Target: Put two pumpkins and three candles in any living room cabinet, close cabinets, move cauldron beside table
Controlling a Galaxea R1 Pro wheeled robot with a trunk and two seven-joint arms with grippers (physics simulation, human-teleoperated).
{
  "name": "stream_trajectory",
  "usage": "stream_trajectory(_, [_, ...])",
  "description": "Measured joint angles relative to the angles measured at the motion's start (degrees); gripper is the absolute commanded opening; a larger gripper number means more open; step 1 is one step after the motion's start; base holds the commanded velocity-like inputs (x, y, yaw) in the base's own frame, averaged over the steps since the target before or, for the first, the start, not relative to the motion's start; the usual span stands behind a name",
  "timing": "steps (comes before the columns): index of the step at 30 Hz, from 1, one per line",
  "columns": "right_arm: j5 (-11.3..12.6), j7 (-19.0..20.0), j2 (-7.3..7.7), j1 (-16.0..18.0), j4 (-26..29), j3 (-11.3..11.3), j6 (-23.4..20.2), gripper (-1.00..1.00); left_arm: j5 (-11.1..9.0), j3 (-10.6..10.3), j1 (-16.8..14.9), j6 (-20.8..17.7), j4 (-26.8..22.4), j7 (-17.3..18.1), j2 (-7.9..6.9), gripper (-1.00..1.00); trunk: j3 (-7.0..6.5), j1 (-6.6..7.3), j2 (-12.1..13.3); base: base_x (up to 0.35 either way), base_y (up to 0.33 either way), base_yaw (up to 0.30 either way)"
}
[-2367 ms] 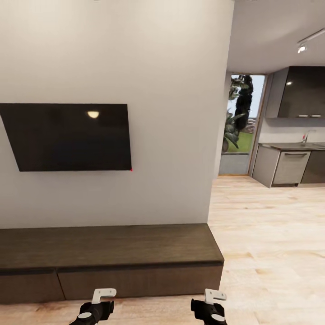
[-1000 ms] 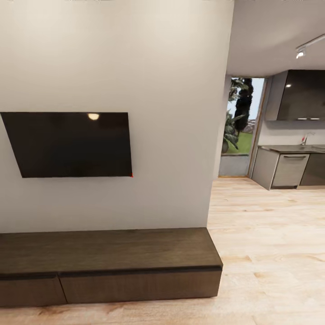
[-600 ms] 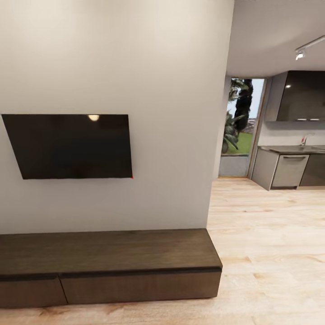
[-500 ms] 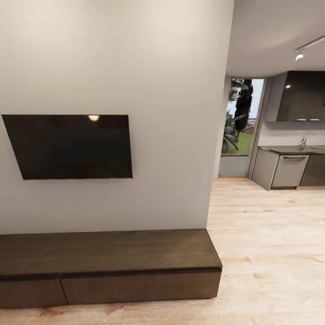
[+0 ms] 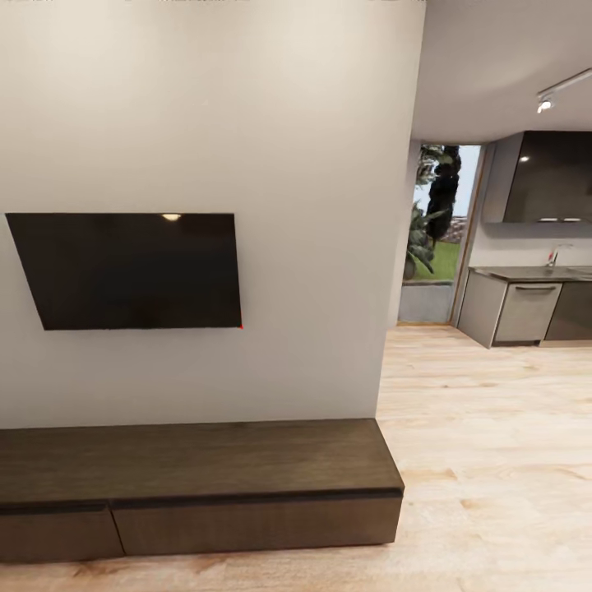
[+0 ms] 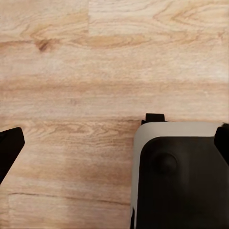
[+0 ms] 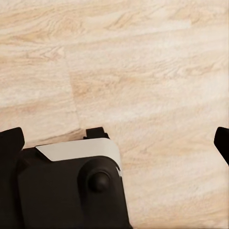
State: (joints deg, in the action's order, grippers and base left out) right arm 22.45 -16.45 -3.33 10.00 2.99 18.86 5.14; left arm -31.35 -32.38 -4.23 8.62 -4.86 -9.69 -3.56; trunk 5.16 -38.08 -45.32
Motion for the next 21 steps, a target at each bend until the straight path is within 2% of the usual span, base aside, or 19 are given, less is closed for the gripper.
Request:
stream_trajectory(18, [0.1,0.0,0.00,0.0,-0.2,0.0,0.0,1.00,0.0,0.0,0.0,-0.1,-0.1,0.0,0.06,1.00,-3.24,3.96,7.2,0.000,0.000,0.000])
stream_trajectory(21, [0.0,0.0,-0.02,0.0,-0.1,0.0,0.0,1.00,0.0,0.0,0.0,-0.1,-0.1,0.0,0.06,1.00,-3.25,3.97,7.3,0.000,0.000,0.000])
